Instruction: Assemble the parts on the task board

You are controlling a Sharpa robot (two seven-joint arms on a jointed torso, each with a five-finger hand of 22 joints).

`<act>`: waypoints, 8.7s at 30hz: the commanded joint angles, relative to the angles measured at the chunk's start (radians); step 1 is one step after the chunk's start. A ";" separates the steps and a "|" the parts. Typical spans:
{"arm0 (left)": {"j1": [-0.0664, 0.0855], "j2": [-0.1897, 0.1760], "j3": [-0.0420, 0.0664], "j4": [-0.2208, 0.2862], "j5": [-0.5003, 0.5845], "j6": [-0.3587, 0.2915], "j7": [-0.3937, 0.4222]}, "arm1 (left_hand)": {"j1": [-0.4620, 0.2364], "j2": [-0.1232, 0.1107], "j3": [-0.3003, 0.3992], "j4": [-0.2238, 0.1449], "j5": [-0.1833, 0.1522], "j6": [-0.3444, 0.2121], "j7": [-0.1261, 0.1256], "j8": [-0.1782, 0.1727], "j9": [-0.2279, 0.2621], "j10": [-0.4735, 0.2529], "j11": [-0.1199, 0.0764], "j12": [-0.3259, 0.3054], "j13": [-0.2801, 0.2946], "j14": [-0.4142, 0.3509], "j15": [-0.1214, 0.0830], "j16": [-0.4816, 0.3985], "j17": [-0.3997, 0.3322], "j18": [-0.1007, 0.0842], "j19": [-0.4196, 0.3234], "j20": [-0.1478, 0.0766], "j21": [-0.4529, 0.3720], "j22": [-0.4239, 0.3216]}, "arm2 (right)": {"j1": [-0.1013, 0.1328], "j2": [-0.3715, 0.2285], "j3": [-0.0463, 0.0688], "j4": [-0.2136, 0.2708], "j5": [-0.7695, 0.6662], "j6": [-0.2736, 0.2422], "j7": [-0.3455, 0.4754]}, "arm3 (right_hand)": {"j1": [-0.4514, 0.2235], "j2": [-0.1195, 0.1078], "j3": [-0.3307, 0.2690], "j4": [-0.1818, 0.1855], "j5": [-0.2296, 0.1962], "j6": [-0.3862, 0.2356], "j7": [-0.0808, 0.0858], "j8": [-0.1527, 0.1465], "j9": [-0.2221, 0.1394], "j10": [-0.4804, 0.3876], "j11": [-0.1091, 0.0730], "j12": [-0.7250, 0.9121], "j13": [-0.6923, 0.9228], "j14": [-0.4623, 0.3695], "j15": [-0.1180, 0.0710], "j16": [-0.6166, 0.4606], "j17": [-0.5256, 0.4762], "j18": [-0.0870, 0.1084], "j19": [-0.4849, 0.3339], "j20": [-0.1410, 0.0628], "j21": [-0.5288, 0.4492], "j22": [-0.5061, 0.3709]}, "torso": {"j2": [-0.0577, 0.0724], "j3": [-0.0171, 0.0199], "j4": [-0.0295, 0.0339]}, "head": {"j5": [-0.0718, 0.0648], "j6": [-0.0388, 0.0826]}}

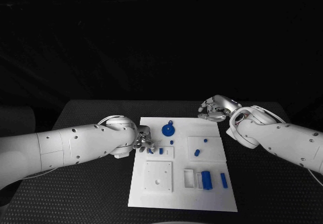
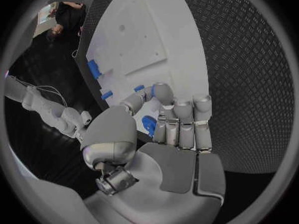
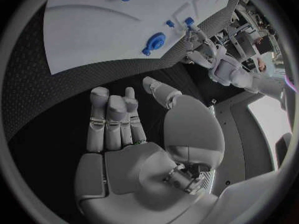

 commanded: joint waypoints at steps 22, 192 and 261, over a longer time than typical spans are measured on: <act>-0.009 0.003 -0.005 -0.001 0.009 0.040 0.004 | 0.031 0.011 0.054 -0.060 0.011 0.048 -0.034 -0.004 -0.003 0.015 -0.024 0.008 0.002 0.064 -0.065 0.008 0.003 0.014 0.009 -0.122 0.002 0.003 | -0.002 0.002 0.000 -0.001 -0.002 0.009 0.009 | -0.008 -0.001 -0.005 -0.004 0.006 0.001 0.007 -0.004 -0.001 -0.008 -0.002 -0.003 -0.002 -0.002 0.000 -0.006 -0.001 0.039 0.002 -0.003 -0.006 0.014 | 0.000 0.0008 -0.0009 | 0.000 0.001; -0.001 0.019 0.051 -0.082 0.142 0.133 0.026 | 0.097 0.001 0.050 -0.012 -0.231 0.003 -0.017 -0.050 0.033 -0.026 -0.008 -0.027 0.011 0.040 -0.056 -0.028 -0.011 0.008 0.000 -0.120 -0.033 0.021 | -0.007 0.006 0.000 -0.005 -0.002 0.010 0.012 | -0.010 0.000 -0.006 -0.007 0.010 -0.003 0.009 -0.006 -0.002 -0.008 0.000 -0.002 -0.003 -0.001 0.001 -0.008 -0.001 0.039 0.004 -0.003 -0.009 0.015 | 0.000 -0.0004 -0.0002 | -0.006 -0.006; 0.026 0.106 0.036 -0.127 -0.013 0.220 -0.047 | 0.103 0.007 0.037 -0.016 -0.208 0.006 -0.017 -0.063 0.067 -0.023 -0.009 -0.026 0.020 0.037 -0.056 -0.016 -0.004 0.005 -0.002 -0.120 -0.030 0.032 | -0.007 0.016 0.000 -0.009 -0.002 0.010 0.013 | -0.012 0.001 -0.006 -0.008 0.011 -0.003 0.009 -0.007 -0.002 -0.009 0.000 -0.002 -0.004 -0.001 0.001 -0.008 0.000 0.039 0.004 -0.003 -0.010 0.015 | 0.000 0.0008 -0.0006 | 0.010 -0.014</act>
